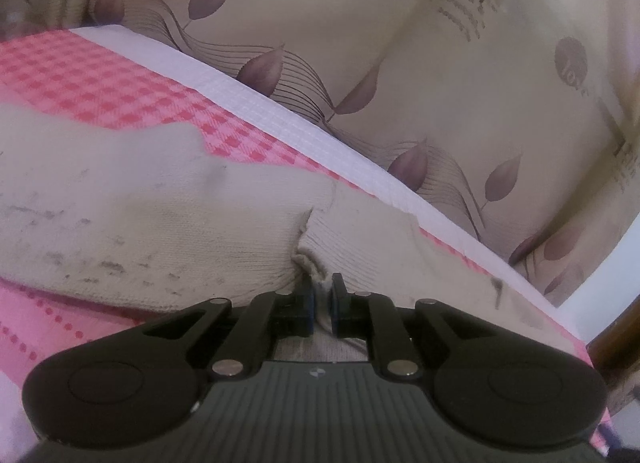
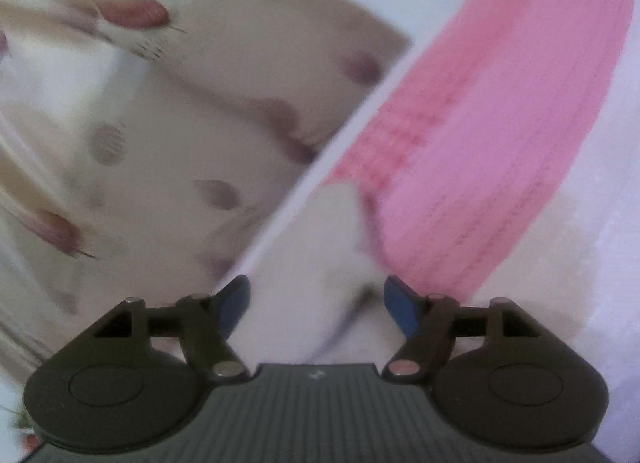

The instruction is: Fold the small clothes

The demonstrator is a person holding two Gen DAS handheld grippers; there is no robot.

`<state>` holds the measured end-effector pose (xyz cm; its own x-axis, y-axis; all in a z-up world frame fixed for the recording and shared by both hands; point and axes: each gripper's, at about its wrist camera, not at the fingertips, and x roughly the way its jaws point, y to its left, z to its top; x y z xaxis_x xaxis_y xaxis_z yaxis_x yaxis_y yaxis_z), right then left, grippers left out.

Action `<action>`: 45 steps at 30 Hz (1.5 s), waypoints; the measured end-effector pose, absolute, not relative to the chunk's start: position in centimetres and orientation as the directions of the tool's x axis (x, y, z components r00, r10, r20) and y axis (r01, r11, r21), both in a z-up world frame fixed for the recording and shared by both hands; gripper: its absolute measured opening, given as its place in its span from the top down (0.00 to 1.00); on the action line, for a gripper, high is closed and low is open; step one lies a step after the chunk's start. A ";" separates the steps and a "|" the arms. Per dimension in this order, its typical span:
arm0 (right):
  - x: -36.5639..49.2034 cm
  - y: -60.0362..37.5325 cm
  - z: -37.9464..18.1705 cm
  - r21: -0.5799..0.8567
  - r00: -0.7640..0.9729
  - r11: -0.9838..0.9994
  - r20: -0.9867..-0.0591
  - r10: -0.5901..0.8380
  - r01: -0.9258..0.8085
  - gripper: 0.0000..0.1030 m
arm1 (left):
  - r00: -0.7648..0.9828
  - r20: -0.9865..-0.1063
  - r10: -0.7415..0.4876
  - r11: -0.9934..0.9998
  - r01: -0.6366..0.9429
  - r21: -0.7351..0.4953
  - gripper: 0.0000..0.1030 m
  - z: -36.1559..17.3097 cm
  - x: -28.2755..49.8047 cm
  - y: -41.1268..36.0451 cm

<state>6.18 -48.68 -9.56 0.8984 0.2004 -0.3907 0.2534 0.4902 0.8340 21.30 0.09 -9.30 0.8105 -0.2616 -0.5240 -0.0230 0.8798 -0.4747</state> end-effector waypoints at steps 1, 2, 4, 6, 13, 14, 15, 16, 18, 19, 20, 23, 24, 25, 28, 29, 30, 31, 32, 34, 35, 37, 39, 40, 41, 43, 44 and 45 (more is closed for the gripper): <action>6.3 -49.3 -8.9 0.818 0.907 0.517 -0.387 0.166 0.254 0.28 | 0.811 -0.523 -0.262 0.878 -0.025 -0.478 0.84 -9.3 21.3 0.2; 7.0 -49.7 -8.2 0.785 0.909 0.560 -0.397 0.129 0.264 0.28 | 0.814 -0.521 -0.257 0.878 -0.029 -0.477 0.84 -9.3 21.2 0.2; 9.6 -50.9 -7.7 0.740 0.899 0.609 -0.427 0.098 0.285 0.28 | 0.818 -0.519 -0.247 0.879 -0.035 -0.475 0.84 -9.3 21.1 0.2; 12.6 -51.8 -8.1 0.715 0.883 0.628 -0.461 0.091 0.308 0.38 | 0.824 -0.516 -0.234 0.878 -0.049 -0.476 0.84 -9.2 21.0 0.4; 20.0 -46.5 -9.2 0.430 0.787 0.880 -0.606 0.116 0.201 0.70 | 0.832 -0.516 -0.203 0.878 -0.078 -0.472 0.84 -9.0 20.8 0.5; 20.5 -45.1 -8.8 0.355 0.772 0.920 -0.627 0.104 0.164 0.70 | 0.832 -0.515 -0.204 0.877 -0.078 -0.474 0.84 -9.0 20.8 0.6; 21.1 -44.0 -8.7 0.260 0.748 0.953 -0.661 0.060 0.154 0.69 | 0.832 -0.515 -0.205 0.877 -0.078 -0.474 0.84 -9.0 20.8 0.6; 21.4 -43.6 -8.8 0.214 0.732 0.963 -0.681 0.026 0.164 0.68 | 0.832 -0.515 -0.203 0.878 -0.079 -0.473 0.84 -9.0 20.8 0.6; 21.4 -44.4 -8.6 0.252 0.728 0.950 -0.684 0.039 0.186 0.67 | 0.832 -0.516 -0.204 0.878 -0.077 -0.472 0.84 -9.0 20.8 0.6; 20.9 -45.1 -8.4 0.304 0.736 0.930 -0.675 0.057 0.206 0.67 | 0.831 -0.516 -0.207 0.877 -0.077 -0.474 0.84 -9.0 20.8 0.6; 20.1 -45.4 -8.0 0.343 0.753 0.912 -0.655 0.060 0.226 0.66 | 0.831 -0.514 -0.211 0.875 -0.074 -0.478 0.84 -9.0 20.8 0.6; 15.8 -44.3 -5.4 0.390 0.822 0.897 -0.567 0.057 0.207 0.56 | 0.832 -0.492 -0.257 0.862 -0.033 -0.505 0.70 -8.7 20.5 0.8; 14.7 -43.2 -4.9 0.379 0.822 0.908 -0.565 0.072 0.180 0.46 | 0.830 -0.492 -0.263 0.866 -0.021 -0.500 0.67 -8.3 20.1 0.8; 14.0 -42.2 -4.5 0.363 0.816 0.918 -0.571 0.086 0.158 0.42 | 0.832 -0.489 -0.261 0.870 -0.016 -0.492 0.50 -7.9 19.5 0.8; 12.0 -37.8 -4.5 0.211 0.788 0.974 -0.612 0.069 0.079 0.40 | 0.859 -0.437 -0.267 0.853 -0.001 -0.522 0.20 -6.5 16.2 2.4; 11.4 -36.7 -4.6 0.145 0.782 0.988 -0.622 0.046 0.058 0.40 | 0.863 -0.423 -0.275 0.843 0.004 -0.539 0.19 -6.0 15.4 3.3; 11.0 -35.5 -5.1 0.083 0.774 0.996 -0.632 0.025 0.036 0.40 | 0.861 -0.420 -0.286 0.834 0.007 -0.552 0.19 -5.5 14.7 4.5; 11.0 -34.7 -5.6 0.054 0.766 0.998 -0.643 0.018 0.021 0.40 | 0.854 -0.426 -0.300 0.823 0.005 -0.568 0.19 -5.0 14.1 5.9; 10.9 -34.2 -5.8 0.035 0.758 0.999 -0.652 0.015 0.011 0.40 | 0.846 -0.431 -0.314 0.806 -0.002 -0.592 0.20 -4.6 13.5 7.6; 10.7 -33.7 -5.5 0.010 0.778 1.000 -0.629 0.002 0.005 0.34 | 0.845 -0.430 -0.317 0.753 -0.051 -0.656 0.21 -4.0 11.9 12.0; 10.6 -33.7 -5.5 0.010 0.780 1.000 -0.626 0.004 0.003 0.26 | 0.849 -0.431 -0.305 0.730 -0.082 -0.678 0.22 -3.7 11.3 14.1; 10.5 -34.0 -5.5 0.022 0.777 1.000 -0.630 0.011 0.004 0.26 | 0.860 -0.438 -0.261 0.684 -0.156 -0.713 0.29 -3.1 9.7 19.2; 10.8 -34.1 -5.6 0.032 0.771 0.999 -0.637 0.009 0.015 0.26 | 0.867 -0.448 -0.217 0.643 -0.219 -0.734 0.38 -2.7 8.4 24.6; 10.9 -34.1 -5.6 0.034 0.767 0.999 -0.641 0.007 0.020 0.26 | 0.868 -0.457 -0.192 0.618 -0.255 -0.744 0.48 -2.6 7.9 27.3; 10.9 -34.2 -5.7 0.035 0.764 0.999 -0.646 0.005 0.023 0.26 | 0.867 -0.471 -0.161 0.584 -0.301 -0.754 0.56 -2.6 7.3 30.1; 11.0 -34.1 -5.6 0.023 0.756 0.999 -0.655 -0.002 0.023 0.25 | 0.854 -0.501 -0.143 0.520 -0.366 -0.772 0.56 -3.0 6.7 34.9; 11.0 -33.9 -5.6 0.010 0.754 1.000 -0.657 -0.011 0.023 0.24 | 0.845 -0.518 -0.135 0.493 -0.396 -0.775 0.56 -3.3 6.6 36.6; 11.0 -33.5 -5.6 -0.006 0.753 1.000 -0.657 -0.020 0.022 0.23 | 0.838 -0.528 -0.139 0.467 -0.415 -0.781 0.56 -3.8 6.5 38.2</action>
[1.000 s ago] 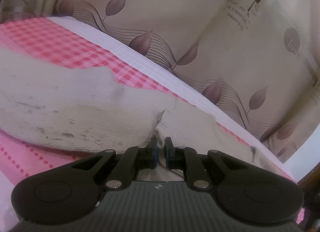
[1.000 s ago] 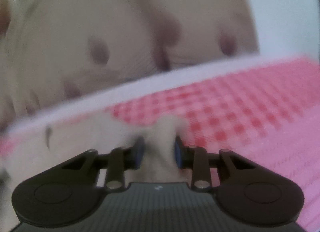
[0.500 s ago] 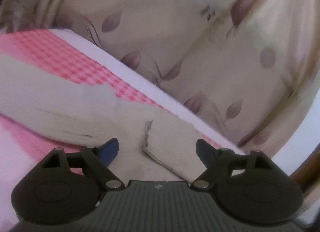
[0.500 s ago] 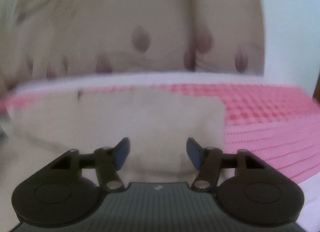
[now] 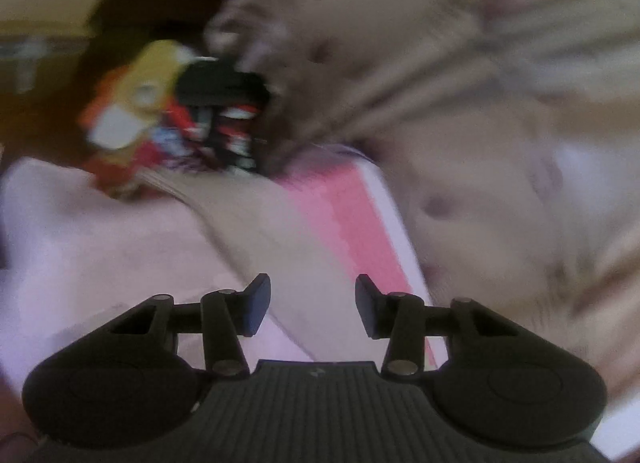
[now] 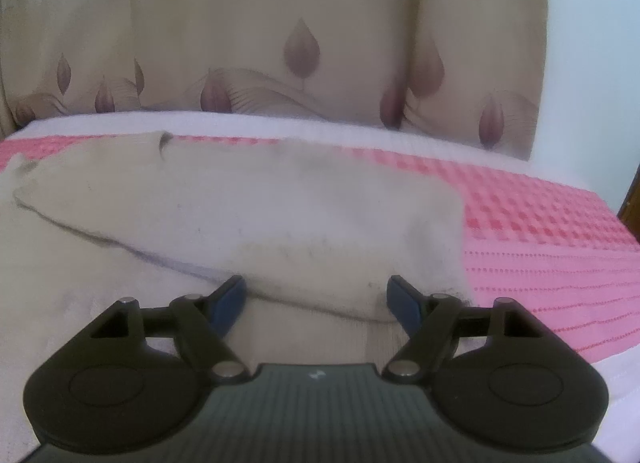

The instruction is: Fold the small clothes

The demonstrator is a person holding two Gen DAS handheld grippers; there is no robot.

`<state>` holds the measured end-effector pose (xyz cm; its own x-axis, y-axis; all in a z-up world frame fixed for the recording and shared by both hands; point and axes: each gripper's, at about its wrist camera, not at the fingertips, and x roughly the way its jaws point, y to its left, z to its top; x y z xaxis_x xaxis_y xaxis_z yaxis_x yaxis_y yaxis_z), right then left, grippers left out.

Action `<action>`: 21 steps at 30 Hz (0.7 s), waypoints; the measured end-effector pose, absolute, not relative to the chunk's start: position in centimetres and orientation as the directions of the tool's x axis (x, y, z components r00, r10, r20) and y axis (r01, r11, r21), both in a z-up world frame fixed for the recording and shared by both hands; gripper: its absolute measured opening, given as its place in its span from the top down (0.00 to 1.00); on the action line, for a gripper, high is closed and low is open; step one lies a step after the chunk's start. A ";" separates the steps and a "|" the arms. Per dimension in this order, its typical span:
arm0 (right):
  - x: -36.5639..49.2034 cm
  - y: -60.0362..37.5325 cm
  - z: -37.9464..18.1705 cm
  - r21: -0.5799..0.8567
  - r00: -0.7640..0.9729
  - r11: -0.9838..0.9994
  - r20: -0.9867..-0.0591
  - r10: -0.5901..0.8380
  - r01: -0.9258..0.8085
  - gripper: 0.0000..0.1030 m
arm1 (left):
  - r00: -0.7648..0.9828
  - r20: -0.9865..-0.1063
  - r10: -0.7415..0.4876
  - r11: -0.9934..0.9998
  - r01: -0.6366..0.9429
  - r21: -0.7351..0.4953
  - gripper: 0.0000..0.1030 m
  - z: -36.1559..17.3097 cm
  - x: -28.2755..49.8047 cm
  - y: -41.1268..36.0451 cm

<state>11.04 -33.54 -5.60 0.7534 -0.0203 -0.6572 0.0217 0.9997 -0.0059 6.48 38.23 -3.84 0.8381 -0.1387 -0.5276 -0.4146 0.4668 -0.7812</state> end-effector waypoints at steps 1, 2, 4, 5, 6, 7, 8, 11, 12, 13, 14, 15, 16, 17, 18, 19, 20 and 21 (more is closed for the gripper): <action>11.2 -33.3 -5.8 -0.022 0.754 1.000 -0.656 -0.029 0.020 0.23 | 0.836 -0.526 -0.158 0.452 -0.412 -0.791 0.56 -4.3 6.6 39.5; 11.1 -33.0 -5.8 -0.040 0.755 0.999 -0.654 -0.040 0.019 0.23 | 0.835 -0.525 -0.166 0.435 -0.416 -0.798 0.56 -4.8 6.7 40.6; 11.1 -32.6 -5.9 -0.072 0.757 0.997 -0.650 -0.063 0.021 0.23 | 0.829 -0.526 -0.190 0.399 -0.425 -0.813 0.56 -5.8 7.1 42.3; 11.0 -32.4 -6.0 -0.085 0.758 0.996 -0.648 -0.072 0.022 0.23 | 0.824 -0.527 -0.209 0.382 -0.428 -0.819 0.56 -6.3 7.5 42.8; 11.0 -32.3 -6.0 -0.098 0.759 0.995 -0.646 -0.080 0.021 0.22 | 0.819 -0.532 -0.214 0.362 -0.440 -0.822 0.56 -6.9 7.6 43.1; 11.0 -32.1 -6.0 -0.112 0.760 0.993 -0.644 -0.090 0.022 0.19 | 0.819 -0.529 -0.224 0.344 -0.441 -0.829 0.61 -7.4 7.7 43.4; 11.0 -32.0 -5.9 -0.125 0.760 0.992 -0.642 -0.101 0.027 0.14 | 0.821 -0.525 -0.227 0.337 -0.439 -0.833 0.61 -7.7 7.7 43.6; 10.9 -31.7 -5.9 -0.151 0.760 0.988 -0.638 -0.124 0.034 0.13 | 0.830 -0.516 -0.212 0.343 -0.431 -0.835 0.61 -8.0 7.6 43.9; 11.0 -31.7 -5.9 -0.158 0.760 0.987 -0.637 -0.128 0.034 0.13 | 0.829 -0.519 -0.209 0.348 -0.433 -0.832 0.61 -8.0 7.8 44.0; 11.0 -31.6 -5.9 -0.166 0.760 0.986 -0.637 -0.134 0.035 0.13 | 0.829 -0.520 -0.206 0.347 -0.435 -0.831 0.65 -8.2 7.9 44.2; 11.0 -31.5 -5.9 -0.172 0.759 0.984 -0.636 -0.139 0.036 0.12 | 0.827 -0.525 -0.203 0.344 -0.442 -0.829 0.73 -8.4 8.2 44.4; 11.0 -31.4 -5.9 -0.179 0.759 0.983 -0.635 -0.145 0.038 0.11 | 0.824 -0.530 -0.201 0.345 -0.447 -0.826 0.81 -8.5 8.4 44.5; 11.1 -31.3 -5.9 -0.185 0.759 0.982 -0.634 -0.150 0.040 0.11 | 0.819 -0.538 -0.198 0.353 -0.453 -0.819 0.95 -8.7 8.7 44.5; 11.1 -31.3 -5.9 -0.189 0.759 0.981 -0.633 -0.153 0.040 0.10 | 0.815 -0.549 -0.186 0.363 -0.462 -0.809 0.96 -8.9 9.0 44.5; 11.1 -31.3 -5.9 -0.192 0.759 0.981 -0.632 -0.155 0.040 0.10 | 0.825 -0.538 -0.171 0.358 -0.457 -0.814 0.96 -9.1 9.1 44.5; 11.1 -31.2 -5.9 -0.195 0.760 0.980 -0.631 -0.157 0.041 0.10 | 0.834 -0.533 -0.143 0.354 -0.460 -0.814 0.96 -9.1 9.1 44.3; 11.1 -31.2 -5.9 -0.197 0.760 0.980 -0.631 -0.158 0.041 0.10 | 0.841 -0.528 -0.118 0.357 -0.460 -0.813 0.97 -8.9 9.1 44.1; 11.1 -31.2 -5.9 -0.198 0.760 0.979 -0.630 -0.159 0.041 0.10 | 0.852 -0.515 -0.094 0.368 -0.451 -0.813 0.97 -8.6 9.1 43.8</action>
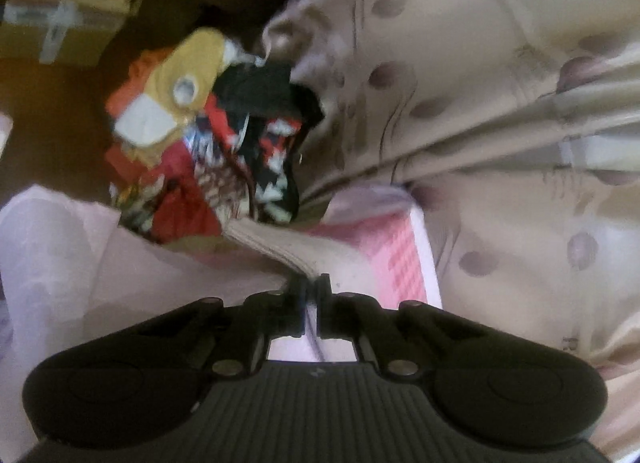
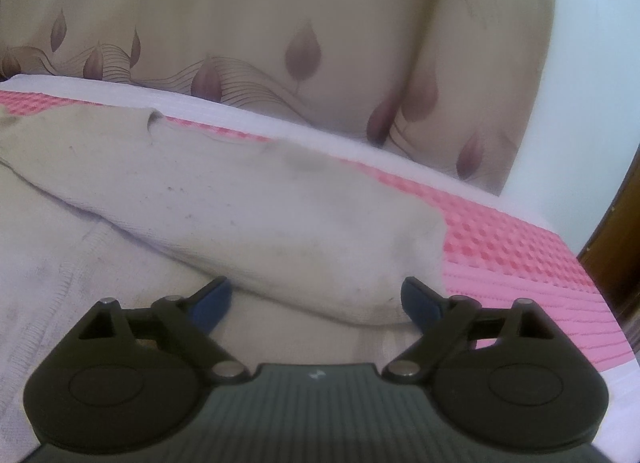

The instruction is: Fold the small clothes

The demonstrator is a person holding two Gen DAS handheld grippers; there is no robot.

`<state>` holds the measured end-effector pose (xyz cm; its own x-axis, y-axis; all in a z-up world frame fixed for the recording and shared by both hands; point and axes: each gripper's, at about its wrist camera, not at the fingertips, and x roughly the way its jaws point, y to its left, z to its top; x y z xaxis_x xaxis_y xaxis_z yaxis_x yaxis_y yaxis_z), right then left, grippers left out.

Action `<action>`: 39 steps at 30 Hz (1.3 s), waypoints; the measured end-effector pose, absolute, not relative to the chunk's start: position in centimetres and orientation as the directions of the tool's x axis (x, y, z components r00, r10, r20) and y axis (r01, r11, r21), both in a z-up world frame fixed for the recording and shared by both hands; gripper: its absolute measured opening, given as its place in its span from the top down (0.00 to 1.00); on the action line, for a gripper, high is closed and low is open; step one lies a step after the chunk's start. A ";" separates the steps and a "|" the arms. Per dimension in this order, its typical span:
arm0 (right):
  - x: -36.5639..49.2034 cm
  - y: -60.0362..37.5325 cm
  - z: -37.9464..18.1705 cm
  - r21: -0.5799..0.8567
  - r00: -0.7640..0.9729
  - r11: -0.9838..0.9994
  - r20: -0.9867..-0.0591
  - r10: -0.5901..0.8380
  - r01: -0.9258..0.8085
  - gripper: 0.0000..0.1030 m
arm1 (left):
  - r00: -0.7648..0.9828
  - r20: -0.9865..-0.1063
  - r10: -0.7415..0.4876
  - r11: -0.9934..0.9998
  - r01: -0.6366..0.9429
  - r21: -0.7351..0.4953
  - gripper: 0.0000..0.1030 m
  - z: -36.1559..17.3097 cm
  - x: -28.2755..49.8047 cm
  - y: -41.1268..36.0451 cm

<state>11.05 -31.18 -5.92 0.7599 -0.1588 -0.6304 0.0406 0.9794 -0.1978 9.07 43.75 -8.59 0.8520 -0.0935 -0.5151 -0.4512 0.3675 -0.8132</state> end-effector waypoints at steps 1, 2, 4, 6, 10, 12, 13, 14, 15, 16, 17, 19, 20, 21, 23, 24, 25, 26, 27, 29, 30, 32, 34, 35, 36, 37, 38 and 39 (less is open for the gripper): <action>11.0 -31.2 -5.9 -0.197 0.760 0.979 -0.630 -0.159 0.041 0.10 | 0.865 -0.498 -0.065 0.397 -0.435 -0.808 0.97 -7.9 9.0 43.0; 11.1 -31.2 -5.9 -0.196 0.760 0.980 -0.631 -0.158 0.041 0.10 | 0.872 -0.487 -0.043 0.438 -0.421 -0.794 0.97 -7.0 9.1 42.3; 11.1 -31.3 -5.9 -0.189 0.760 0.981 -0.632 -0.154 0.042 0.10 | 0.897 -0.442 -0.025 0.515 -0.368 -0.774 0.97 -4.9 9.2 40.4; 11.1 -31.5 -5.9 -0.169 0.759 0.985 -0.635 -0.143 0.044 0.10 | 0.920 -0.390 -0.036 0.567 -0.303 -0.766 0.97 -2.6 9.3 38.3; 11.0 -32.7 -5.6 -0.104 0.763 0.993 -0.636 -0.115 0.064 0.10 | 0.950 -0.298 -0.092 0.689 -0.155 -0.708 0.97 2.9 10.3 32.0; 10.8 -33.3 -5.4 -0.059 0.770 0.995 -0.631 -0.099 0.079 0.10 | 0.952 -0.265 -0.154 0.722 -0.074 -0.688 0.97 5.2 11.1 28.2; 10.7 -33.8 -5.3 -0.026 0.777 0.996 -0.624 -0.086 0.090 0.10 | 0.948 -0.251 -0.198 0.728 -0.029 -0.685 0.97 6.3 11.7 26.0; 10.5 -34.2 -5.2 0.002 0.784 0.995 -0.616 -0.075 0.097 0.10 | 0.943 -0.241 -0.232 0.732 0.006 -0.681 0.97 7.0 12.2 24.2; 10.2 -34.8 -5.1 0.039 0.795 0.994 -0.604 -0.062 0.107 0.10 | 0.935 -0.232 -0.267 0.735 0.042 -0.677 0.97 7.7 12.7 22.3; 9.9 -35.2 -5.0 0.071 0.805 0.991 -0.591 -0.050 0.114 0.10 | 0.925 -0.224 -0.308 0.734 0.081 -0.675 0.97 8.4 13.3 20.0; 9.6 -35.8 -5.0 0.110 0.816 0.987 -0.576 -0.036 0.121 0.10 | 0.913 -0.220 -0.342 0.730 0.111 -0.674 0.97 8.7 13.8 18.2; 9.2 -37.0 -4.9 0.180 0.834 0.975 -0.551 -0.010 0.131 0.10 | 0.885 -0.213 -0.414 0.713 0.170 -0.680 0.97 9.2 15.1 14.0; 8.9 -37.5 -4.9 0.216 0.842 0.967 -0.539 0.000 0.138 0.10 | 0.875 -0.212 -0.436 0.709 0.188 -0.679 0.97 9.1 15.6 12.2; 8.8 -38.0 -5.0 0.249 0.849 0.958 -0.529 0.008 0.146 0.10 | 0.862 -0.215 -0.458 0.706 0.207 -0.677 0.97 9.1 16.2 10.0; 8.5 -38.9 -5.1 0.305 0.857 0.939 -0.515 0.025 0.156 0.10 | 0.832 -0.226 -0.506 0.692 0.236 -0.682 0.97 8.7 17.4 6.2; 8.4 -39.2 -5.1 0.326 0.859 0.932 -0.510 0.035 0.156 0.10 | 0.817 -0.234 -0.528 0.687 0.248 -0.683 0.97 8.4 18.0 4.0; 8.3 -39.5 -5.2 0.350 0.862 0.925 -0.504 0.050 0.151 0.10 | 0.804 -0.242 -0.544 0.684 0.257 -0.683 0.97 8.0 18.4 2.2; 8.3 -39.7 -5.2 0.366 0.864 0.919 -0.499 0.060 0.148 0.10 | 0.786 -0.250 -0.565 0.679 0.271 -0.683 0.97 7.5 18.9 0.2; 8.2 -40.0 -5.3 0.387 0.868 0.911 -0.492 0.071 0.145 0.10 | 0.768 -0.258 -0.586 0.675 0.285 -0.681 0.97 6.9 19.3 -1.9; 8.0 -40.5 -5.4 0.420 0.873 0.897 -0.479 0.087 0.141 0.10 | 0.730 -0.277 -0.625 0.665 0.312 -0.678 0.97 5.2 20.2 -5.4; 7.9 -40.8 -5.5 0.440 0.876 0.886 -0.473 0.093 0.143 0.10 | 0.711 -0.287 -0.642 0.660 0.323 -0.678 0.97 4.2 20.6 -7.1; 7.8 -41.5 -5.7 0.476 0.880 0.866 -0.465 0.101 0.153 0.10 | 0.667 -0.311 -0.678 0.652 0.349 -0.673 0.97 2.0 21.1 -10.4; 7.6 -42.4 -6.1 0.520 0.883 0.838 -0.456 0.108 0.166 0.10 | 0.618 -0.323 -0.717 0.635 0.387 -0.668 0.97 -0.5 21.7 -13.1; 7.5 -42.8 -6.2 0.539 0.885 0.825 -0.452 0.113 0.170 0.10 | 0.600 -0.321 -0.733 0.623 0.400 -0.672 0.95 -1.6 22.0 -14.0; 7.4 -43.1 -6.3 0.558 0.886 0.811 -0.448 0.117 0.175 0.10 | 0.578 -0.320 -0.751 0.606 0.409 -0.682 0.94 -2.7 22.5 -14.8; 7.3 -43.5 -6.5 0.577 0.887 0.796 -0.445 0.119 0.183 0.10 | 0.558 -0.329 -0.762 0.597 0.407 -0.691 0.82 -3.9 22.7 -15.3; 7.3 -43.8 -6.7 0.592 0.888 0.784 -0.443 0.122 0.187 0.10 | 0.552 -0.336 -0.763 0.595 0.395 -0.700 0.63 -4.7 22.7 -15.4; 7.3 -44.1 -6.8 0.606 0.889 0.772 -0.441 0.126 0.192 0.10 | 0.558 -0.336 -0.759 0.594 0.382 -0.708 0.52 -5.3 22.4 -15.3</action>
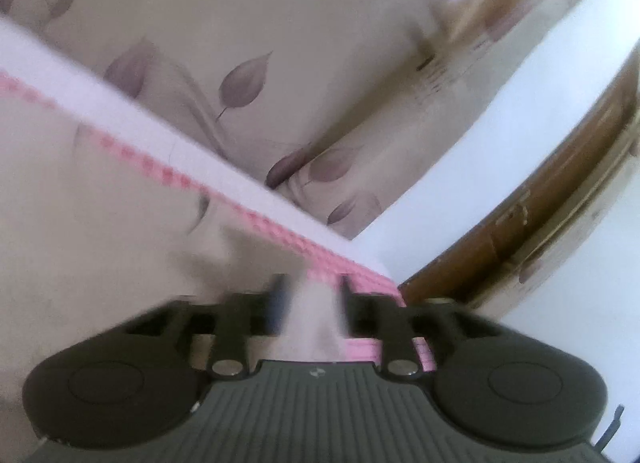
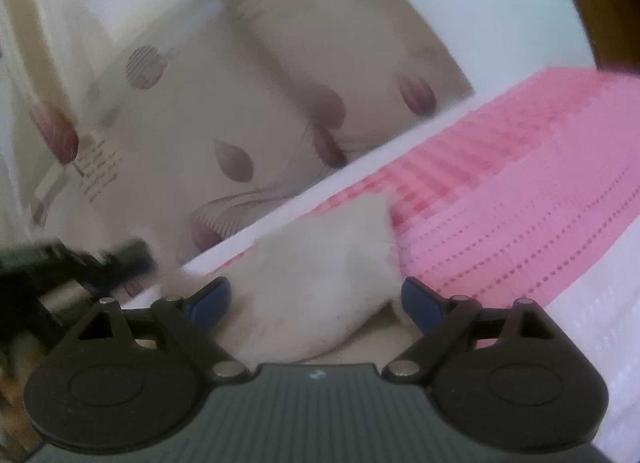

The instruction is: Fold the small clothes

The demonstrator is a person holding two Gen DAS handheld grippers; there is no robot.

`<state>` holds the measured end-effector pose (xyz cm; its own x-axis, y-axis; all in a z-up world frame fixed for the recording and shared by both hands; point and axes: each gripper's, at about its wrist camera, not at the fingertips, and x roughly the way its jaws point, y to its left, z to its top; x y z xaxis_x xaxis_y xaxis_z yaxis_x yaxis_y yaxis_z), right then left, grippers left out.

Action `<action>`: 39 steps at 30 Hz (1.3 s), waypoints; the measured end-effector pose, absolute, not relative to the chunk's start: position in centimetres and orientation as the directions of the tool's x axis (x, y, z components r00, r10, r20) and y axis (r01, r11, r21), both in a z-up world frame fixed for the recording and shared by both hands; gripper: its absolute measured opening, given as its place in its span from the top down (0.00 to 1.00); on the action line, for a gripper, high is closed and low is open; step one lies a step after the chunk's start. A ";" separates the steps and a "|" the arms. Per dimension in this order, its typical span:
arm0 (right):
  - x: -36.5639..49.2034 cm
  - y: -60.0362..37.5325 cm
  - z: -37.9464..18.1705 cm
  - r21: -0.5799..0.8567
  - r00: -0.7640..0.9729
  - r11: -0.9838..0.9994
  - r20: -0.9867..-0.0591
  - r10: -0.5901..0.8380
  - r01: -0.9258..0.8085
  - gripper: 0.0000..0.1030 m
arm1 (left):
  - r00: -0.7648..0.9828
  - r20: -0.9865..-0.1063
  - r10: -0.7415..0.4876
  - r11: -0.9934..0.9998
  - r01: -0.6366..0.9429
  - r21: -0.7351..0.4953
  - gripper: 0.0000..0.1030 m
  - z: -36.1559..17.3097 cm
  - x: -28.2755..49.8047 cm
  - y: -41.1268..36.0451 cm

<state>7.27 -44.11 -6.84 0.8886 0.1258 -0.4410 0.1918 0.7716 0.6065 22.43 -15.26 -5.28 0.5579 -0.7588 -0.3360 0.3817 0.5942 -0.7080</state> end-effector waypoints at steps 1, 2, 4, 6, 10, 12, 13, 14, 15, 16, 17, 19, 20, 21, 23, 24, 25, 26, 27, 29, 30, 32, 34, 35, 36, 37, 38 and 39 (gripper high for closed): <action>7.2 -44.3 -7.0 0.616 0.889 0.763 -0.440 0.127 0.195 0.10 | 0.577 -0.328 -0.748 0.599 0.372 -0.709 0.31 -5.6 22.0 -14.8; 7.2 -44.4 -7.0 0.622 0.890 0.758 -0.438 0.129 0.197 0.10 | 0.606 -0.320 -0.728 0.611 0.363 -0.703 0.16 -5.7 21.3 -13.9; 7.1 -44.4 -7.0 0.621 0.892 0.761 -0.432 0.130 0.190 0.10 | 0.664 -0.295 -0.687 0.630 0.340 -0.699 0.03 -5.5 20.0 -12.1; 7.2 -44.0 -6.8 0.602 0.893 0.780 -0.429 0.136 0.171 0.10 | 0.719 -0.291 -0.632 0.667 0.312 -0.677 0.02 -5.4 18.7 -9.1; 8.2 -43.0 -6.6 0.567 0.861 0.814 -0.471 0.192 0.128 0.10 | 0.801 -0.325 -0.503 0.810 0.306 -0.501 0.02 -5.2 17.1 -4.9; 9.1 -42.4 -6.6 0.550 0.832 0.829 -0.502 0.234 0.098 0.10 | 0.825 -0.348 -0.445 0.861 0.287 -0.421 0.04 -6.1 16.6 -3.3; 9.4 -42.2 -6.5 0.527 0.827 0.843 -0.518 0.219 0.107 0.10 | 0.830 -0.345 -0.438 0.864 0.283 -0.416 0.04 -7.1 16.4 -2.5; 9.7 -42.0 -6.3 0.506 0.824 0.855 -0.528 0.205 0.111 0.10 | 0.824 -0.350 -0.446 0.850 0.267 -0.453 0.04 -7.9 16.4 -1.9; 10.1 -41.9 -6.2 0.494 0.824 0.864 -0.529 0.206 0.101 0.10 | 0.811 -0.343 -0.474 0.810 0.249 -0.531 0.05 -8.2 16.7 -0.7; 10.5 -41.7 -6.1 0.478 0.821 0.873 -0.532 0.206 0.091 0.10 | 0.824 -0.322 -0.466 0.787 0.220 -0.577 0.04 -8.6 16.9 0.0; 11.1 -41.6 -6.1 0.459 0.814 0.884 -0.543 0.205 0.084 0.10 | 0.836 -0.328 -0.439 0.790 0.185 -0.584 0.04 -8.6 17.4 0.2; 12.8 -41.4 -6.6 0.424 0.782 0.901 -0.590 0.202 0.087 0.11 | 0.837 -0.339 -0.429 0.784 0.159 -0.600 0.03 -8.9 17.9 0.4; 13.6 -41.5 -6.9 0.426 0.766 0.900 -0.608 0.209 0.093 0.11 | 0.840 -0.331 -0.430 0.784 0.166 -0.598 0.01 -8.8 17.9 0.4; 14.1 -41.4 -7.0 0.431 0.760 0.898 -0.611 0.221 0.085 0.11 | 0.841 -0.328 -0.430 0.787 0.171 -0.593 0.00 -8.7 18.0 0.2; 14.8 -40.8 -7.1 0.420 0.753 0.907 -0.608 0.251 0.038 0.18 | 0.842 -0.331 -0.425 0.792 0.169 -0.587 0.00 -8.8 17.9 0.3; 15.0 -40.3 -7.1 0.390 0.747 0.921 -0.619 0.243 0.023 0.31 | 0.843 -0.332 -0.424 0.790 0.166 -0.590 0.00 -8.8 17.9 0.4; 15.0 -40.0 -7.2 0.354 0.746 0.935 -0.627 0.224 0.017 0.37 | 0.844 -0.330 -0.424 0.788 0.164 -0.593 0.00 -8.7 17.9 0.6; 15.0 -39.9 -7.1 0.328 0.747 0.944 -0.632 0.207 0.016 0.50 | 0.844 -0.328 -0.425 0.786 0.165 -0.595 0.00 -8.7 17.9 0.6; 14.8 -40.1 -7.1 0.316 0.751 0.949 -0.630 0.198 0.015 0.62 | 0.844 -0.328 -0.425 0.787 0.166 -0.595 0.00 -8.5 17.5 0.7; 14.4 -40.7 -7.1 0.318 0.764 0.948 -0.617 0.189 0.022 0.78 | 0.844 -0.328 -0.425 0.787 0.165 -0.595 0.00 -8.6 17.5 0.7; 13.9 -41.2 -7.0 0.331 0.774 0.943 -0.604 0.190 0.027 0.81 | 0.844 -0.328 -0.425 0.787 0.165 -0.595 0.00 -8.6 17.5 0.7; 12.8 -41.8 -6.8 0.349 0.785 0.937 -0.590 0.189 0.037 0.83 | 0.843 -0.328 -0.426 0.786 0.166 -0.595 0.00 -8.5 17.0 0.7; 11.9 -42.4 -6.7 0.367 0.772 0.929 -0.605 0.196 0.051 0.83 | 0.843 -0.328 -0.426 0.786 0.165 -0.596 0.00 -8.5 17.0 0.8; 11.6 -43.0 -6.5 0.384 0.767 0.920 -0.613 0.190 0.079 0.83 | 0.843 -0.329 -0.426 0.786 0.165 -0.595 0.00 -8.5 17.0 0.8; 11.1 -43.7 -6.1 0.406 0.774 0.907 -0.607 0.179 0.109 0.83 | 0.843 -0.329 -0.426 0.786 0.165 -0.595 0.00 -8.5 17.0 0.8; 10.6 -44.6 -5.6 0.426 0.788 0.895 -0.593 0.164 0.134 0.83 | 0.843 -0.329 -0.425 0.786 0.164 -0.595 0.00 -8.5 17.0 0.8; 10.3 -45.1 -5.0 0.428 0.798 0.893 -0.582 0.156 0.138 0.83 | 0.844 -0.329 -0.424 0.787 0.163 -0.595 0.00 -8.5 17.0 0.8; 10.1 -45.3 -4.3 0.424 0.808 0.897 -0.568 0.156 0.125 0.83 | 0.844 -0.330 -0.423 0.787 0.162 -0.595 0.00 -8.5 17.0 0.8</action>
